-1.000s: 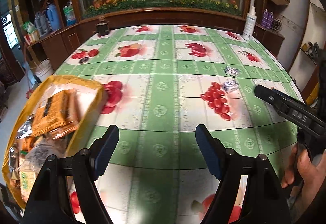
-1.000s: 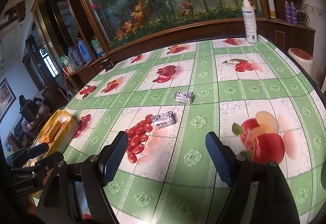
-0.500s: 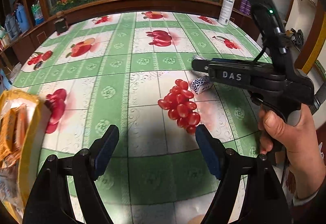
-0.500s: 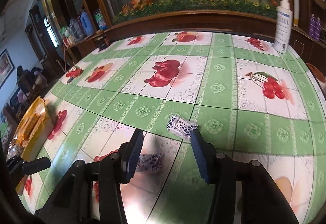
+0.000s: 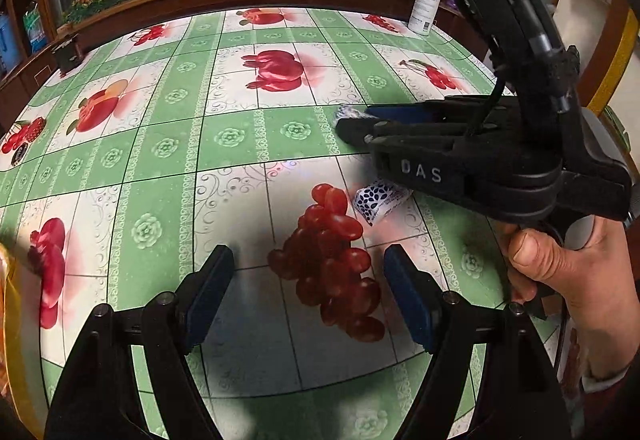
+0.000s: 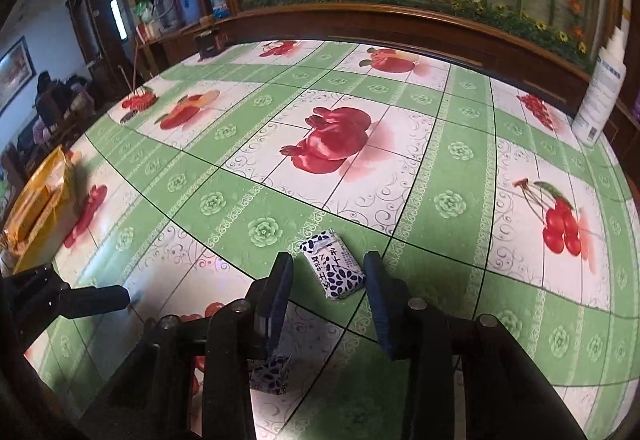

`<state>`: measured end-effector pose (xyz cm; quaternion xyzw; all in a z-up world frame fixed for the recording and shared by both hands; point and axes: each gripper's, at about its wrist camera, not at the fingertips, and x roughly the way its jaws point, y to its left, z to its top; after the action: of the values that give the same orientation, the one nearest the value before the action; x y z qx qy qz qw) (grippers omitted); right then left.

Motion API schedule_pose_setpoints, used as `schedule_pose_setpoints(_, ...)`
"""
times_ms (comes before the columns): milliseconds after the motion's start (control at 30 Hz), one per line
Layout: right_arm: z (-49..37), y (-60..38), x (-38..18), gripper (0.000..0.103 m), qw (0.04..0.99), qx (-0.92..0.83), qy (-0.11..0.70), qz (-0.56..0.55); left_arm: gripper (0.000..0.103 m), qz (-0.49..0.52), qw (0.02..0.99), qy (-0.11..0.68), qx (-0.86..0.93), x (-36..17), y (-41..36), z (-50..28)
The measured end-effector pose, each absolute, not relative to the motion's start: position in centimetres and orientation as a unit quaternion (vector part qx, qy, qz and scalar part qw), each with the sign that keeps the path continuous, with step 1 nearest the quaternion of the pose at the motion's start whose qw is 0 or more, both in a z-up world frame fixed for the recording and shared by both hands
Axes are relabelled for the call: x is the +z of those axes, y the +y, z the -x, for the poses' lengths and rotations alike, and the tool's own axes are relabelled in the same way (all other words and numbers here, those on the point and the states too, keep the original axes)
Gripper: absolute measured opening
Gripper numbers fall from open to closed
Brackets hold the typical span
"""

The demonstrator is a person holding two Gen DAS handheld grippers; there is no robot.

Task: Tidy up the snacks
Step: 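Grasp the black-and-white patterned packet with the right tool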

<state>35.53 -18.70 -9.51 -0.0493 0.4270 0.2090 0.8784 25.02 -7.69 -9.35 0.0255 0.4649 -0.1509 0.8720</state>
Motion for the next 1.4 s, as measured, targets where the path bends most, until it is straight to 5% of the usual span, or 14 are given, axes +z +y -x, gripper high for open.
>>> schedule_pose_setpoints(500, -28.2, -27.9, -7.3, 0.021, 0.894, 0.189, 0.380, -0.141, 0.076, -0.102, 0.876, 0.436, -0.180, -9.7, -12.3, -27.0)
schedule_pose_setpoints(767, -24.3, -29.4, -6.8, 0.023, 0.896, 0.182, 0.357, -0.190, 0.016, -0.095, 0.873, 0.435, -0.199, -9.2, -12.7, -26.4)
schedule_pose_setpoints(1400, -19.6, -25.1, -8.6, 0.022, 0.887, 0.189, 0.400, -0.131, 0.015, 0.050, 0.884, 0.429, -0.176, -6.5, -2.4, -17.9)
